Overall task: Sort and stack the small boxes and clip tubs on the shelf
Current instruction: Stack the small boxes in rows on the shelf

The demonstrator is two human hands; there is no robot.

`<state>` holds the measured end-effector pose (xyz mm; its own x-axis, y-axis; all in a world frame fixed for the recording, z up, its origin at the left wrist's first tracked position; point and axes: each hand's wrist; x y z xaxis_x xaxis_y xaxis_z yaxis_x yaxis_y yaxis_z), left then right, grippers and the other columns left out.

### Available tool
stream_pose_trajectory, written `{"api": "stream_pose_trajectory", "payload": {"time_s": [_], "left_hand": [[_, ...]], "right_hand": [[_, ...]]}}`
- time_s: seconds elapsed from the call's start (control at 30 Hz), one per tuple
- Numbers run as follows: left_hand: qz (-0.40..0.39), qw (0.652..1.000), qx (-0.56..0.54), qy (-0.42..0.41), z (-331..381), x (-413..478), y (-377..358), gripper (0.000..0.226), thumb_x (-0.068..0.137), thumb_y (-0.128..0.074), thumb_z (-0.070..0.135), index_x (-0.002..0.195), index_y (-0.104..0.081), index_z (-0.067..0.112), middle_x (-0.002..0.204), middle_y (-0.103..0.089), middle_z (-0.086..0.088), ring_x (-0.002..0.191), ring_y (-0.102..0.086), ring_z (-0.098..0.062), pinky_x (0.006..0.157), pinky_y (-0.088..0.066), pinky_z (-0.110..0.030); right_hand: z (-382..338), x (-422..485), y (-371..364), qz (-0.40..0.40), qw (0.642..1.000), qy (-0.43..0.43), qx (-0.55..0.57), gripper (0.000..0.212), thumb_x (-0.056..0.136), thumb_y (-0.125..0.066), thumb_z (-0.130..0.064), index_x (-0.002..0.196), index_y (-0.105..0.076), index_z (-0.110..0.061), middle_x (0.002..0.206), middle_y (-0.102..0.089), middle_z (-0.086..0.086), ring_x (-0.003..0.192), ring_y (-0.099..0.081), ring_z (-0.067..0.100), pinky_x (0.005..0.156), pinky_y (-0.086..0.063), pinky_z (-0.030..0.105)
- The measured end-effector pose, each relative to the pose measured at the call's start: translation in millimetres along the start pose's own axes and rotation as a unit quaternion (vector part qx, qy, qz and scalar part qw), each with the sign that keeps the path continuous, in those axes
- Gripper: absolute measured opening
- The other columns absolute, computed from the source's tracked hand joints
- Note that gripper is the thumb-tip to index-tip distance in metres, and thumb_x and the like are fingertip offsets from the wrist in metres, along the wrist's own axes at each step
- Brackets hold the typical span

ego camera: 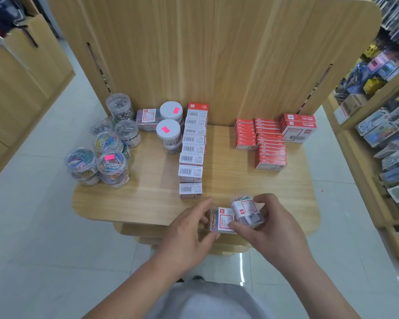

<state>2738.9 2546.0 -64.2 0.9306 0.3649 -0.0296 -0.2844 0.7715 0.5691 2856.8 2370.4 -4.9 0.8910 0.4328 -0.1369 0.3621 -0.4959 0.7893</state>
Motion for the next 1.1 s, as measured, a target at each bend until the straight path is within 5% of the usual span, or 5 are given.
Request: {"api": "stream_pose_trajectory", "payload": {"time_s": [0.17, 0.33, 0.57, 0.93, 1.1], "left_hand": [[0.003, 1.0, 0.002, -0.006, -2, 1, -1, 0.068, 0.086, -0.077, 0.031, 0.146, -0.045, 0.041, 0.127, -0.059, 0.027, 0.106, -0.059, 0.001, 0.077, -0.045, -0.013], [0.014, 1.0, -0.015, -0.014, -4, 0, -1, 0.067, 0.085, -0.078, 0.023, 0.142, -0.049, 0.043, 0.125, -0.061, 0.028, 0.108, -0.062, -0.004, 0.08, -0.048, -0.016], [0.022, 0.999, -0.008, -0.034, -2, -2, -1, 0.066, 0.084, -0.077, 0.019, 0.131, -0.045, 0.052, 0.12, -0.058, 0.028, 0.107, -0.06, -0.006, 0.081, -0.048, -0.014], [0.012, 0.997, -0.026, -0.066, -14, 4, 5, 0.053, 0.088, -0.066, 0.002, 0.132, -0.064, 0.031, 0.112, -0.065, 0.015, 0.094, -0.065, -0.012, 0.076, -0.057, -0.031], [0.005, 0.997, -0.03, -0.073, -11, 0, 3, 0.057, 0.087, -0.073, 0.015, 0.14, -0.059, 0.031, 0.118, -0.06, 0.017, 0.103, -0.06, -0.012, 0.069, -0.054, -0.028]], "right_hand": [[-8, -4, -14, -0.059, 0.996, 0.053, -0.042, 0.107, 0.059, -0.07, -0.086, 0.151, -0.03, -0.048, 0.127, -0.056, -0.036, 0.114, -0.057, -0.005, 0.091, -0.052, 0.028], [-6, -4, -5, -0.118, 0.99, 0.035, 0.062, 0.079, 0.076, -0.084, -0.041, 0.144, -0.043, -0.037, 0.086, -0.067, -0.016, 0.077, -0.063, -0.001, 0.076, -0.055, 0.026], [-20, -8, -1, -0.034, 0.992, -0.023, -0.122, 0.081, 0.051, -0.062, -0.095, 0.107, -0.047, -0.039, 0.08, -0.055, -0.02, 0.082, -0.062, 0.005, 0.066, -0.05, 0.029], [7, -1, 5, -0.127, 0.99, 0.051, 0.016, 0.081, 0.077, -0.074, -0.017, 0.151, -0.04, -0.025, 0.129, -0.044, -0.02, 0.115, -0.052, -0.001, 0.091, -0.053, 0.026], [9, 1, 3, -0.126, 0.989, 0.069, 0.028, 0.084, 0.078, -0.075, -0.014, 0.153, -0.04, -0.022, 0.131, -0.045, -0.019, 0.12, -0.05, -0.004, 0.095, -0.051, 0.023]]}}
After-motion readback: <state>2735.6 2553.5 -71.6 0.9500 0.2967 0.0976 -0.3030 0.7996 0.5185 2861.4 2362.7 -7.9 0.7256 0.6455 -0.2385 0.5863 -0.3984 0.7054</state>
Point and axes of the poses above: each hand's wrist, its own x-axis towards the middle knuckle, its own y-axis out of the back of the hand, z = x × y
